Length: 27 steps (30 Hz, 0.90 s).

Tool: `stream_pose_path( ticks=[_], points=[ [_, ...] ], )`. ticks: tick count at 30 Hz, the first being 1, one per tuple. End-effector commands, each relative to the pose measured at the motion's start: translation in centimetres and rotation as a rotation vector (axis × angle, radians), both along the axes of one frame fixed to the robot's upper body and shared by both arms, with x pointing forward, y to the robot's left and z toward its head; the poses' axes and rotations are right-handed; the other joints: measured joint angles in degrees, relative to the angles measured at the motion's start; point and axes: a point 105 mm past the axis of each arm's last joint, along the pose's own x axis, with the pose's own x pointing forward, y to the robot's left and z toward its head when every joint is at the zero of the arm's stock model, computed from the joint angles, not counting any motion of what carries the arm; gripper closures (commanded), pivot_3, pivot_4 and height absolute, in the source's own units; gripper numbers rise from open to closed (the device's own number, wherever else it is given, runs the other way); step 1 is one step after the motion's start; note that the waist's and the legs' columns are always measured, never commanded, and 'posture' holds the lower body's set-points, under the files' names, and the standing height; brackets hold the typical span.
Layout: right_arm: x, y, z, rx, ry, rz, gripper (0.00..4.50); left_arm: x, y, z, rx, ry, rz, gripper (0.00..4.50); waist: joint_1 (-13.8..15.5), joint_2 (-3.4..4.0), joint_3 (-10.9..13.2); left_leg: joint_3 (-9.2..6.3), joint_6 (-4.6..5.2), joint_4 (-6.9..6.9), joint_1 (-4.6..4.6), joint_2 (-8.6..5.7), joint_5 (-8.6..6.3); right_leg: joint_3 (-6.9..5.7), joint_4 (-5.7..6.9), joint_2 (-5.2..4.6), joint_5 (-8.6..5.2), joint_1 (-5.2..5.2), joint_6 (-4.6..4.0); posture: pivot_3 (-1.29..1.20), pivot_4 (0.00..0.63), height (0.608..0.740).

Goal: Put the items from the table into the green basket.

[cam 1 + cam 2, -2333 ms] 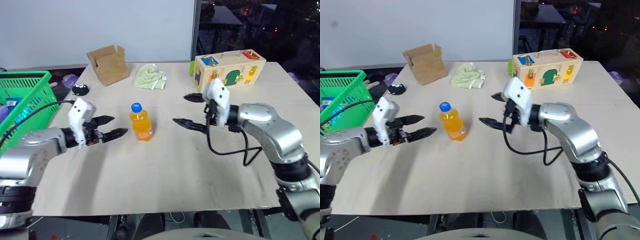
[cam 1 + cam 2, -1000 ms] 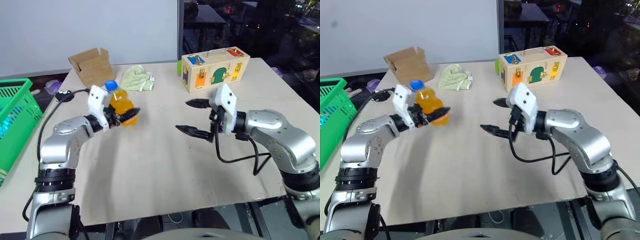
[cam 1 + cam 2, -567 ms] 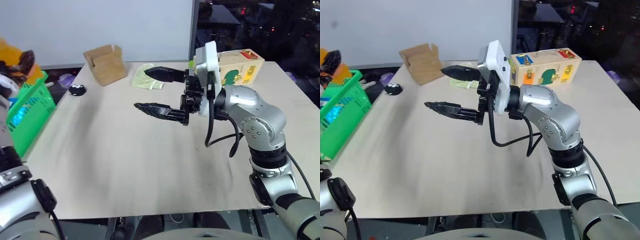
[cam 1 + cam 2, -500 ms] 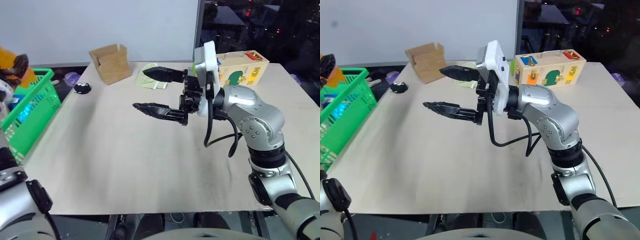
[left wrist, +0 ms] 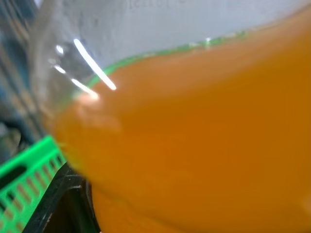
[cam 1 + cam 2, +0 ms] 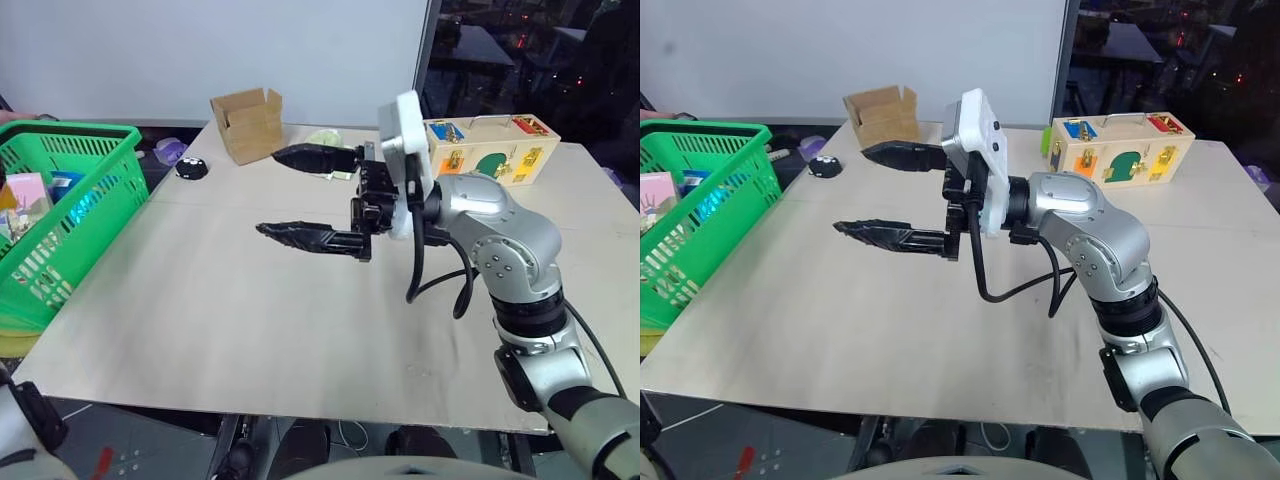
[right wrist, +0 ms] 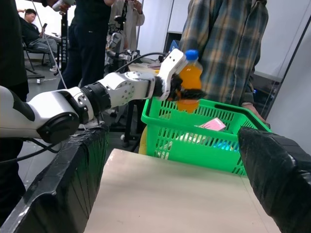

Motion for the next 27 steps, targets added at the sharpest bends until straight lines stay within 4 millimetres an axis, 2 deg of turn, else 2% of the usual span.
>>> stream_pose_path(
  ticks=[1,10,15,16,18,20,25,27],
  points=[
    [-0.2,0.0,0.8,0.006,-0.044,0.005,0.0,-0.8,0.1,2.8,0.079,-0.051,-0.014,1.48,-0.02,-0.02,-0.02,-0.01,0.0,0.0,0.0,0.0,0.0,-0.01,0.0,0.0,0.0,0.0,0.0,0.16,0.0,0.74],
    [0.1,-0.1,0.6,-0.009,-0.05,-0.008,0.0,-0.8,0.7,1.8,0.076,-0.008,-0.003,1.48,-0.04,-0.03,-0.02,-0.02,0.0,0.0,0.0,0.0,0.0,-0.03,0.0,0.0,0.0,0.01,0.0,0.16,0.0,0.74],
    [0.1,0.0,0.5,-0.008,-0.051,-0.011,0.0,-1.6,2.4,1.0,0.06,0.023,0.102,1.48,-0.13,-0.03,-0.02,-0.03,0.0,0.0,0.0,0.0,0.0,-0.04,0.01,0.0,0.0,0.01,0.0,0.16,0.0,0.74],
    [0.1,0.0,0.5,-0.008,-0.051,-0.012,0.0,-1.7,2.6,0.8,0.055,0.027,0.115,0.47,-0.19,-0.03,-0.02,-0.03,0.0,0.0,0.0,0.0,0.0,-0.04,0.01,0.0,0.0,0.01,0.0,0.16,0.0,0.74],
    [0.1,-0.1,0.5,-0.009,-0.051,-0.016,0.0,-1.8,2.8,0.8,0.048,0.013,0.121,0.08,-0.11,-0.02,-0.02,-0.02,0.0,0.0,0.0,0.0,0.0,-0.03,0.0,0.0,0.0,0.01,0.0,0.16,0.0,0.74],
    [0.3,-0.2,0.4,-0.01,-0.049,-0.022,0.0,-1.6,2.5,1.4,0.047,-0.023,0.101,0.08,0.06,-0.02,-0.01,-0.03,0.0,-0.01,0.0,0.0,0.0,-0.04,0.0,-0.01,0.0,0.01,0.0,0.16,0.0,0.74],
    [0.8,-0.5,0.1,-0.023,-0.046,-0.051,0.0,-0.6,-0.2,4.0,0.09,-0.152,-0.015,0.08,0.24,-0.03,-0.02,-0.06,-0.01,-0.01,0.0,0.0,0.01,-0.08,0.0,-0.02,0.0,0.05,0.0,0.17,0.0,0.74],
    [1.8,-1.1,-0.5,-0.045,-0.051,-0.133,0.0,0.0,-2.1,5.4,0.103,-0.213,-0.092,0.08,0.1,0.0,-0.01,-0.05,-0.02,0.0,0.01,0.0,0.01,-0.06,0.0,-0.03,0.0,0.05,0.0,0.18,0.0,0.74]
  ],
)
